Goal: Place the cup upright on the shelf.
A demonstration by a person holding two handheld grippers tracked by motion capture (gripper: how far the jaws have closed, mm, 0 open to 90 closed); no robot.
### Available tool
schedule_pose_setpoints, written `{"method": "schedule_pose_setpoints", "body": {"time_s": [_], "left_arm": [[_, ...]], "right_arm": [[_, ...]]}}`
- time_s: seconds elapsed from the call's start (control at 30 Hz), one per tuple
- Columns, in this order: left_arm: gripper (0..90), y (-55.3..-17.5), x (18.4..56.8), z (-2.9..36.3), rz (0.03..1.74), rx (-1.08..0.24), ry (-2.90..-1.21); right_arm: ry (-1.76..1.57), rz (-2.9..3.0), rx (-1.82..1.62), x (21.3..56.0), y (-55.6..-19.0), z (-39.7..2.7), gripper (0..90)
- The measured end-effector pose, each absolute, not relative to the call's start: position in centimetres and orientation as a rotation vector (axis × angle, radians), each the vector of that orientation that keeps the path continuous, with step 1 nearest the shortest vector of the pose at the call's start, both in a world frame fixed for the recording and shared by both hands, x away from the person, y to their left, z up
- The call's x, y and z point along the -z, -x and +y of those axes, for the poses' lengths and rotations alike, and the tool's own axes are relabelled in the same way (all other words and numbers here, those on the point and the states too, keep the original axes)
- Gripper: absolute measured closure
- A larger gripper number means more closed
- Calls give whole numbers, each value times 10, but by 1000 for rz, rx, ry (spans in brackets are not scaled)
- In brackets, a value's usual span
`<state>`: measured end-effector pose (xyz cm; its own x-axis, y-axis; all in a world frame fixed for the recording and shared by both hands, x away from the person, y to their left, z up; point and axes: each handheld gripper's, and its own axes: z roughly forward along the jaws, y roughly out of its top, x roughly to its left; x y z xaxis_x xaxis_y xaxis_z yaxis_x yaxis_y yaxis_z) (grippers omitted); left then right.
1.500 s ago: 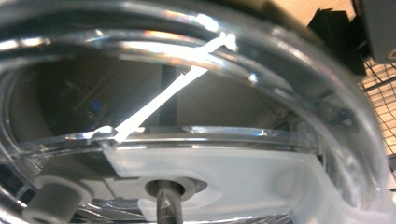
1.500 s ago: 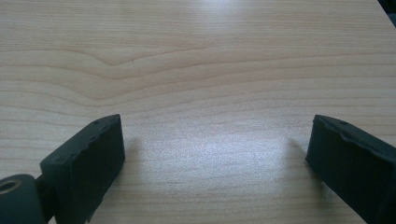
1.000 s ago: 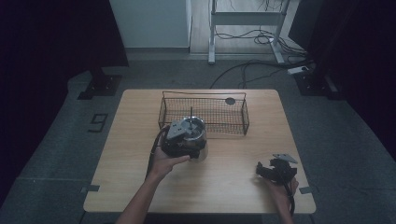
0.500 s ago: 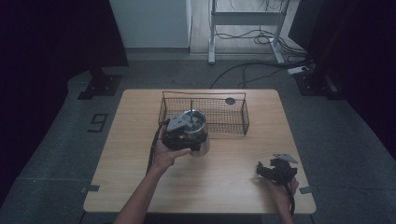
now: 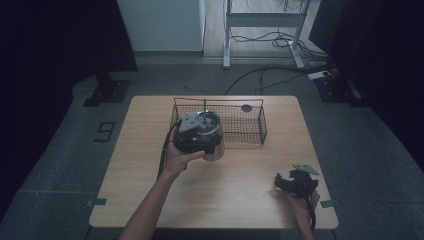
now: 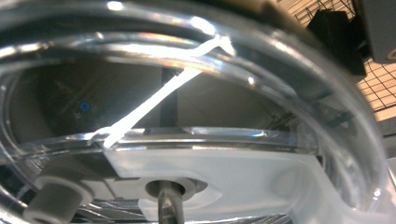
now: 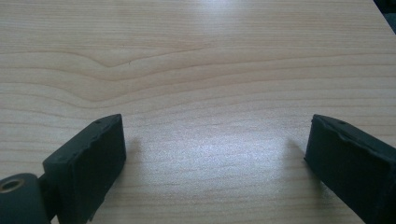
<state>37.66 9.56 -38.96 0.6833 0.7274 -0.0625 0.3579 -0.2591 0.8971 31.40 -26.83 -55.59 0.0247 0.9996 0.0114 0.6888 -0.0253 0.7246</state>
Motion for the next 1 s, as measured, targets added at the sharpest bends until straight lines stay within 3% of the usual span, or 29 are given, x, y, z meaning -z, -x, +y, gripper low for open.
{"method": "schedule_pose_setpoints", "body": {"time_s": [1.0], "left_arm": [[41, -417, 375, 85, 859, -472, -1862]], "right_arm": [[-1769, 1706, -748, 556, -314, -269, 62]]}}
